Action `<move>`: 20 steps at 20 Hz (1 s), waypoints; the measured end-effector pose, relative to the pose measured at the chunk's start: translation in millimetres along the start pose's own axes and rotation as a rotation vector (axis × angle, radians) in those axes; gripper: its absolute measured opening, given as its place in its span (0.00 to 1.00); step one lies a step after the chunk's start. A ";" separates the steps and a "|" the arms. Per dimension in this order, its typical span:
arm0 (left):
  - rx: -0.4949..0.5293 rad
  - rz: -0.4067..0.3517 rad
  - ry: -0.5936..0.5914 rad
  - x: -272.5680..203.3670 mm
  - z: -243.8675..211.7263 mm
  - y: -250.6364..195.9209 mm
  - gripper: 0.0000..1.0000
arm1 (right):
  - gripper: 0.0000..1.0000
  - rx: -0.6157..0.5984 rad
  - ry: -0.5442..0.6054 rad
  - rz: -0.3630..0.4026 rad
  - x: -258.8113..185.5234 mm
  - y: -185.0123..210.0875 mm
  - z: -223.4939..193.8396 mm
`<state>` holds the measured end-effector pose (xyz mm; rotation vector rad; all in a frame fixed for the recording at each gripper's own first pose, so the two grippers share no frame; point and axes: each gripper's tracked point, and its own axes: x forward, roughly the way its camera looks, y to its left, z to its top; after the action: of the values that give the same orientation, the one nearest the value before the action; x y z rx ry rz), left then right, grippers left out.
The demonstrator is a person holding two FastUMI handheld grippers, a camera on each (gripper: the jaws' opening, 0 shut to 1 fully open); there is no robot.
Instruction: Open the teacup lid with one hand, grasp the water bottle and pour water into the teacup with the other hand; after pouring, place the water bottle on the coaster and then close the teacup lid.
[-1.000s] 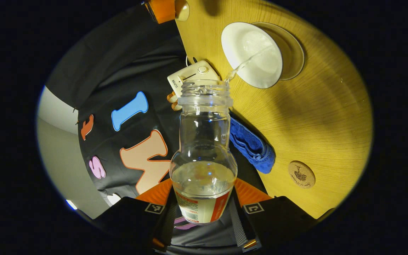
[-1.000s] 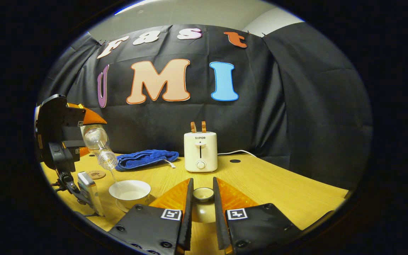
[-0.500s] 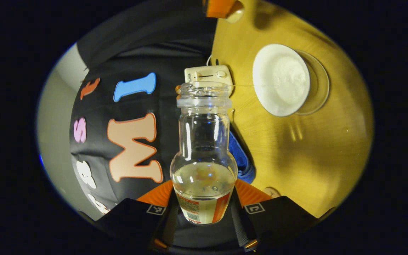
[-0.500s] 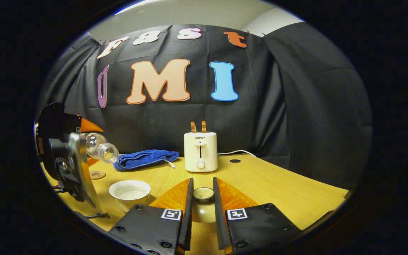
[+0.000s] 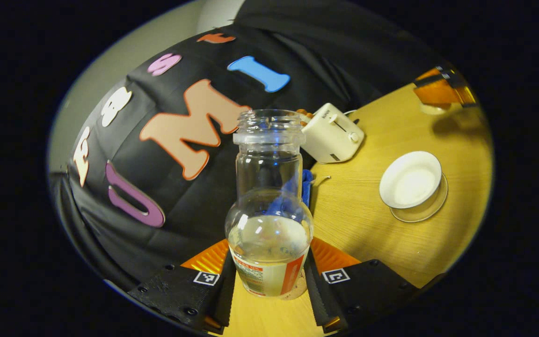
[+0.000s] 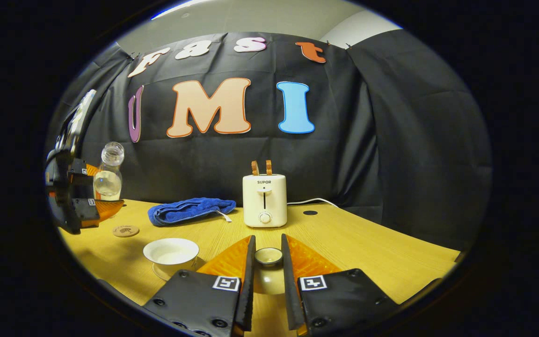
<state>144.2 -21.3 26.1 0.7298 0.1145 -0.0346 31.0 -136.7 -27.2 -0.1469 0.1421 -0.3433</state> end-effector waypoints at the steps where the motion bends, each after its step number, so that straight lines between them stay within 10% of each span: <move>1: -0.080 0.009 0.013 -0.2 -8.4 6.4 0.64 | 0.32 0.000 0.000 0.000 0.1 -0.1 -0.6; 7: -0.467 0.023 0.024 36.0 -40.6 11.4 0.64 | 0.32 -0.001 -0.001 0.006 0.4 1.2 -0.7; 20: -0.705 0.010 0.095 71.6 -80.8 4.5 0.65 | 0.33 -0.001 -0.002 0.004 0.8 1.0 -1.1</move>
<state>208.1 36.5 -39.0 0.0268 0.2006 0.0494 31.9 -136.1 -28.6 -0.1483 0.1403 -0.3389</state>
